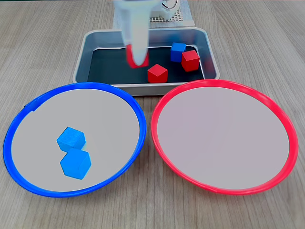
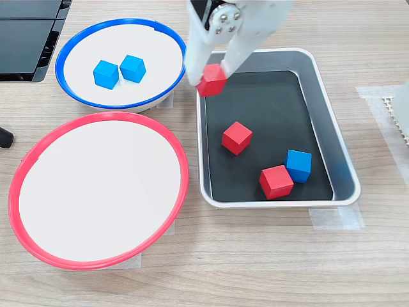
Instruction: Move six blocks tray to matching dishes
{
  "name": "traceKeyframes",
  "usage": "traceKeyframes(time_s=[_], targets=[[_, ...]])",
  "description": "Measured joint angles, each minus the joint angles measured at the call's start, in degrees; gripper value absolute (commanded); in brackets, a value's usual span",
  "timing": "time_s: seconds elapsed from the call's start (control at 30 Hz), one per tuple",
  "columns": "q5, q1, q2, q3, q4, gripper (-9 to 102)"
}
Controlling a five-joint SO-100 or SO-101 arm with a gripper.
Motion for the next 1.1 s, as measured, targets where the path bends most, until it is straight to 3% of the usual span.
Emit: traceKeyframes(time_s=[0.1, 0.17, 0.27, 0.4, 0.5, 0.6, 0.7, 0.8, 0.93, 1.1], targets=[[3.25, -7.38, -0.79, -4.57, -5.54, 0], [3.87, -12.92, -3.52, -4.92, -14.85, 0], [2.55, -15.29, -6.77, -3.08, -21.97, 1], [-4.31, -15.82, -10.9, 2.81, -32.26, 17], [-7.91, -15.73, -11.16, 5.01, -33.75, 23], [-10.2, -15.29, -10.72, 6.68, -32.96, 23], [-11.69, -14.06, -6.42, 8.7, -30.06, 1], [-13.18, -13.36, -1.49, 9.49, -26.98, 1], [-16.88, -9.14, 8.17, 11.69, -12.83, 1], [-22.76, -2.2, 15.47, 18.81, -0.79, 14]])
